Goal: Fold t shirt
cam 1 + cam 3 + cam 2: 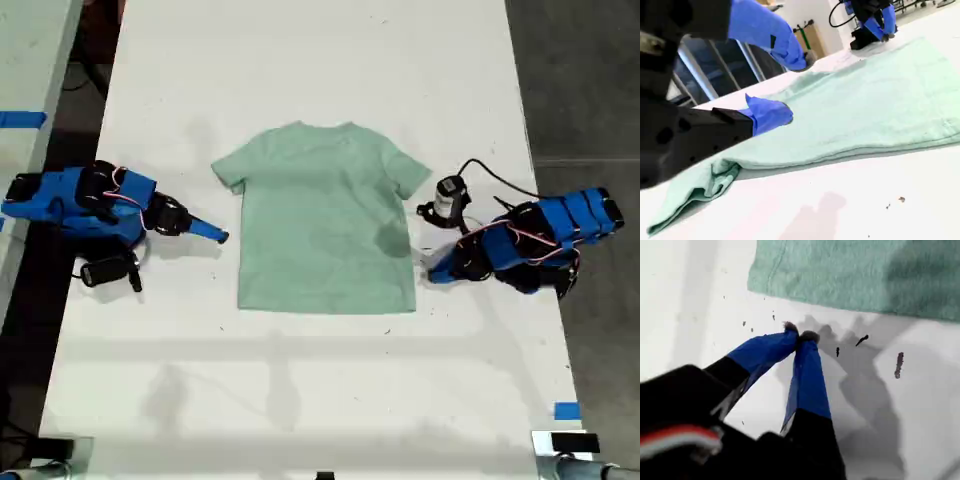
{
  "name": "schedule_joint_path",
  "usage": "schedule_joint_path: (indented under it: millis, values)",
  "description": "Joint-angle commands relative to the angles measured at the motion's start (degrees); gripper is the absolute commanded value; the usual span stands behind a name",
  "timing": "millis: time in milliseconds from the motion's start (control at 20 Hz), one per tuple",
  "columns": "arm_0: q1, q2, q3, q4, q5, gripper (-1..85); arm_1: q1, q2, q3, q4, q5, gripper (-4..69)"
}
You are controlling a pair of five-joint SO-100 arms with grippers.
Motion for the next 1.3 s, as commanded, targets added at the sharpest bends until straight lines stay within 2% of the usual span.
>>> schedule_joint_path:
  millis: [0, 100, 350, 450, 500, 650, 750, 850, 1000, 1250]
  values:
    - [0.4, 0.4, 2.3, -0.2, 0.3, 13.2, 8.8, 0.3, 4.1, -4.3, 40.3, 2.2]
    - [0.4, 0.4, 2.3, -0.2, 0.3, 13.2, 10.1, 0.3, 1.5, -6.9, 36.4, 2.1]
    - [0.4, 0.4, 2.3, -0.2, 0.3, 13.2, 21.9, -4.3, -13.4, -4.6, 28.4, 2.0]
    - [0.4, 0.4, 2.3, -0.2, 0.3, 13.2, 28.2, -18.6, -22.9, -5.2, 25.8, 5.6]
    - [0.4, 0.4, 2.3, -0.2, 0.3, 13.2, 32.2, -26.7, -28.3, -4.8, 24.3, 11.0]
    - [0.4, 0.4, 2.3, -0.2, 0.3, 13.2, 47.5, -41.0, -38.0, -4.7, 18.8, 16.6]
    - [0.4, 0.4, 2.3, -0.2, 0.3, 13.2, 57.1, -51.9, -41.6, -7.1, 14.9, 20.9]
    - [0.4, 0.4, 2.3, -0.2, 0.3, 13.2, 62.8, -65.4, -45.4, -11.0, 12.6, 23.1]
    - [0.4, 0.4, 2.3, -0.2, 0.3, 13.1, 66.9, -80.9, -50.6, -16.7, 11.3, 24.1]
    - [0.4, 0.4, 2.3, -0.2, 0.3, 13.1, 73.1, -87.1, -47.4, -23.1, 13.3, 24.5]
